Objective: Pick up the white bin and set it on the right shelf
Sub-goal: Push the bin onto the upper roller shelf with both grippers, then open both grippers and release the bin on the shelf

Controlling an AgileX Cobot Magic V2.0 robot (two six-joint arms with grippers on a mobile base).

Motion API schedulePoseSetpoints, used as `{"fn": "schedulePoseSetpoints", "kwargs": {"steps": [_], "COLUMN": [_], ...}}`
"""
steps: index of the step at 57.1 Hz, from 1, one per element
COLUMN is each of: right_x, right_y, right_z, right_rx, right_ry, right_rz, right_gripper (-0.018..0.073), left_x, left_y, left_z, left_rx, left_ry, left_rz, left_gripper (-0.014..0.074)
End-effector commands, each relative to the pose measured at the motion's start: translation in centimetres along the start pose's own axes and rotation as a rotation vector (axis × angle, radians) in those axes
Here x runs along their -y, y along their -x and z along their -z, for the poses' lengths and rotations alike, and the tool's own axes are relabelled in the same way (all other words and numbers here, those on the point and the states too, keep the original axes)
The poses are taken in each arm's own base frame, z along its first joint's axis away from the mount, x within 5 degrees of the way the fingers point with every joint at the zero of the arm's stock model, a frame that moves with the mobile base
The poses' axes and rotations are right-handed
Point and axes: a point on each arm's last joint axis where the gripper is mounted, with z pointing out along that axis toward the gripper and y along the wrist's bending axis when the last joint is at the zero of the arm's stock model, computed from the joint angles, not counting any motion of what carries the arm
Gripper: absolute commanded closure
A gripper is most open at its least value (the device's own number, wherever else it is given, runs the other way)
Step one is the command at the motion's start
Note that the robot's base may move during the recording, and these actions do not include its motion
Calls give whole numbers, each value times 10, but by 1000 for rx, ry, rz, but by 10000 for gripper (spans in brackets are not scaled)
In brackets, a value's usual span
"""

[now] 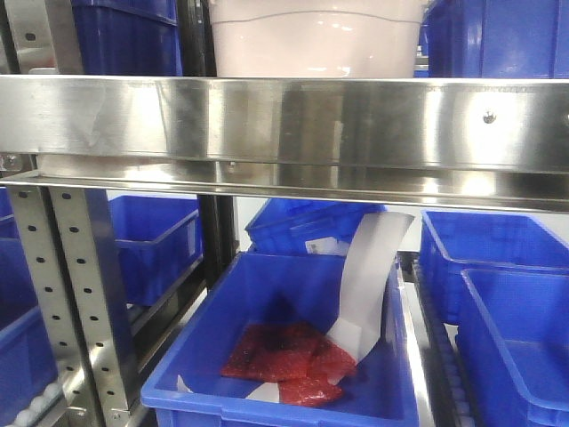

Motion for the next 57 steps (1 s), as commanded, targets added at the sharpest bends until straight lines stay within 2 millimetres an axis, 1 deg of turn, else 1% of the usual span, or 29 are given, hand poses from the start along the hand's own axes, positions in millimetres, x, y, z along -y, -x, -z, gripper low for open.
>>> {"fn": "schedulePoseSetpoints", "kwargs": {"steps": [1, 2, 6, 14, 21, 25, 28, 31, 36, 37, 38, 39, 40, 41, 44, 47, 48, 51, 55, 56, 57], "right_x": [-25, -26, -28, -31, -32, -32, -32, -35, -37, -38, -40, -40, -41, -42, -45, -49, -50, -54, -59, -60, -62], "right_y": [19, 18, 12, -7, -30, -45, -57, -67, -89, -94, -99, -102, -107, -112, -125, -138, -142, -155, -170, -172, -176], "right_z": [18, 20, 25, 46, 67, 81, 90, 100, 114, 118, 123, 124, 128, 132, 142, 152, 154, 164, 174, 176, 179], "right_rx": [53, 43, -3, -103, -162, -170, -170, -160, -155, -149, -134, -134, -124, -113, -85, -58, -51, -28, -1, 4, 12], "right_ry": [39, 32, -8, -141, -268, -339, -386, -420, -456, -464, -472, -478, -486, -494, -512, -526, -530, -536, -537, -537, -536], "right_rz": [8, 6, 10, 72, 122, 141, 152, 176, 185, 186, 192, 190, 192, 194, 202, 210, 213, 222, 235, 238, 242], "right_gripper": [481, 481, 481, 481, 481, 481, 481, 481, 481, 481, 481, 481, 481, 481, 481, 481, 481, 481, 481, 481, 481], "left_x": [32, 31, 29, 26, 23, 27, 32, 37, 43, 44, 45, 46, 46, 49, 50, 57, 57, 64, 72, 71, 75], "left_y": [19, 18, 16, 6, -5, -8, -10, -15, -24, -28, -28, -31, -37, -38, -51, -61, -67, -78, -99, -104, -109], "left_z": [17, 18, 20, 25, 31, 31, 29, 25, 21, 20, 21, 21, 21, 23, 26, 32, 33, 40, 50, 49, 54], "left_rx": [79, 72, 45, -84, -224, -281, -304, -326, -335, -339, -328, -321, -320, -298, -275, -219, -218, -157, -88, -85, -58], "left_ry": [-24, -7, 52, 273, 557, 697, 757, 773, 761, 757, 757, 756, 756, 757, 760, 765, 766, 773, 782, 783, 785], "left_rz": [-13, 7, 54, 79, 87, 70, 55, 34, 12, 12, 6, 2, 4, -3, -8, -28, -27, -52, -78, -79, -90], "left_gripper": [713, 704, 717, 717, 717, 717, 717, 717, 717, 717, 717, 717, 717, 717, 717, 717, 717, 717, 717, 717, 717]}}
